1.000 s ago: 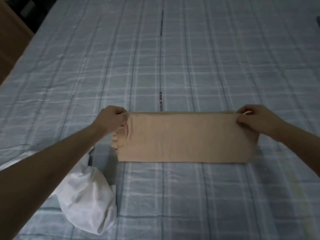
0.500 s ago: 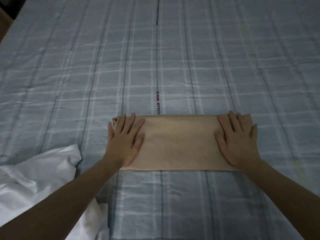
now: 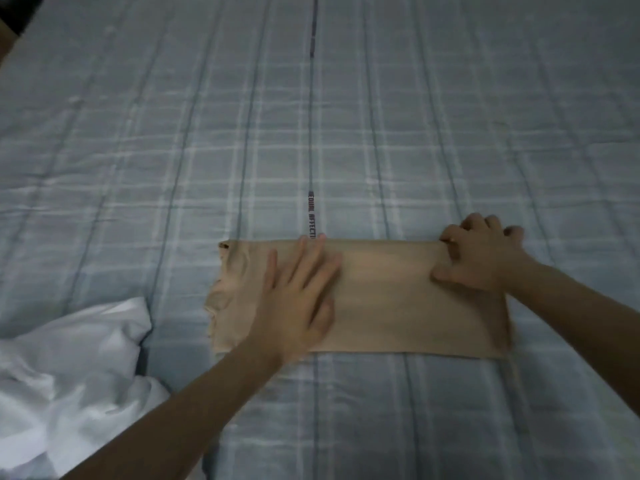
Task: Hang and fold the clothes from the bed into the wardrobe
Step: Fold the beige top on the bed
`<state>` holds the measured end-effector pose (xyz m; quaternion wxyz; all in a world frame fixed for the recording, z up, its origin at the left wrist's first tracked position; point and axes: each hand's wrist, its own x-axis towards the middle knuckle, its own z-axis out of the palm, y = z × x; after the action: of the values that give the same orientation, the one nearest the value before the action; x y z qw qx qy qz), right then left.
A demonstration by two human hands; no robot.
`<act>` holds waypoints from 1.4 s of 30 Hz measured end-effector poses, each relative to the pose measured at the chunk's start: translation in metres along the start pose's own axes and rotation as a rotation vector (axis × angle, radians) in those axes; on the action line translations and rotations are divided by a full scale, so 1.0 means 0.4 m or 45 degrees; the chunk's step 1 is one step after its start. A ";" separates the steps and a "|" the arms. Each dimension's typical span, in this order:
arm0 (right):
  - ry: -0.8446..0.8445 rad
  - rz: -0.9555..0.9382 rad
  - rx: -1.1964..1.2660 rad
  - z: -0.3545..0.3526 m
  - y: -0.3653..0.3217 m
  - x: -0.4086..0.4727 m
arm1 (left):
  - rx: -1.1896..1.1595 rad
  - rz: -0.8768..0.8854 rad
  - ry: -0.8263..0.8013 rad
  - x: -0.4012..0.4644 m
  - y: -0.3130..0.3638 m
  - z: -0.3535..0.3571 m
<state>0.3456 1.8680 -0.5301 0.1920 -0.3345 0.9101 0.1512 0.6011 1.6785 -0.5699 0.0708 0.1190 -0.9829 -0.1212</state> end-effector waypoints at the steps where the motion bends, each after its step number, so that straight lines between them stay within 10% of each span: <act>1: -0.028 -0.005 -0.025 -0.012 0.005 0.011 | -0.016 -0.003 -0.018 0.004 0.037 0.023; 14: -0.643 -0.051 0.937 -0.307 -0.051 -0.060 | -0.051 -0.168 -0.292 0.045 0.097 0.088; 17: -0.728 -0.094 1.168 -0.381 -0.184 -0.067 | -1.007 -0.377 -0.093 0.046 0.101 -0.002; 20: -0.842 -0.065 1.379 -0.394 -0.345 -0.064 | -2.146 -1.049 0.026 0.016 0.055 -0.131; 24: -0.847 0.044 1.852 -0.331 -0.542 -0.091 | -2.504 -1.248 -0.059 -0.077 -0.076 -0.204; 27: -0.585 -0.040 2.042 -0.248 -0.606 -0.103 | -2.296 -1.384 -0.048 -0.131 -0.141 -0.207; 32: 0.427 -0.520 0.848 -0.036 -0.538 -0.137 | -1.203 -1.274 -0.078 -0.142 -0.178 -0.155; 38: 0.445 -0.425 0.455 0.078 -0.511 -0.163 | -0.929 -0.897 0.163 -0.156 -0.159 -0.145; 42: 0.424 -0.371 0.377 0.100 -0.542 -0.145 | -0.167 -0.333 0.337 -0.154 -0.139 -0.127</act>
<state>0.5409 1.7578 -0.5709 0.1061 -0.4505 0.8837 -0.0699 0.6811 1.6303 -0.5422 0.1906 0.2556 -0.9312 -0.1765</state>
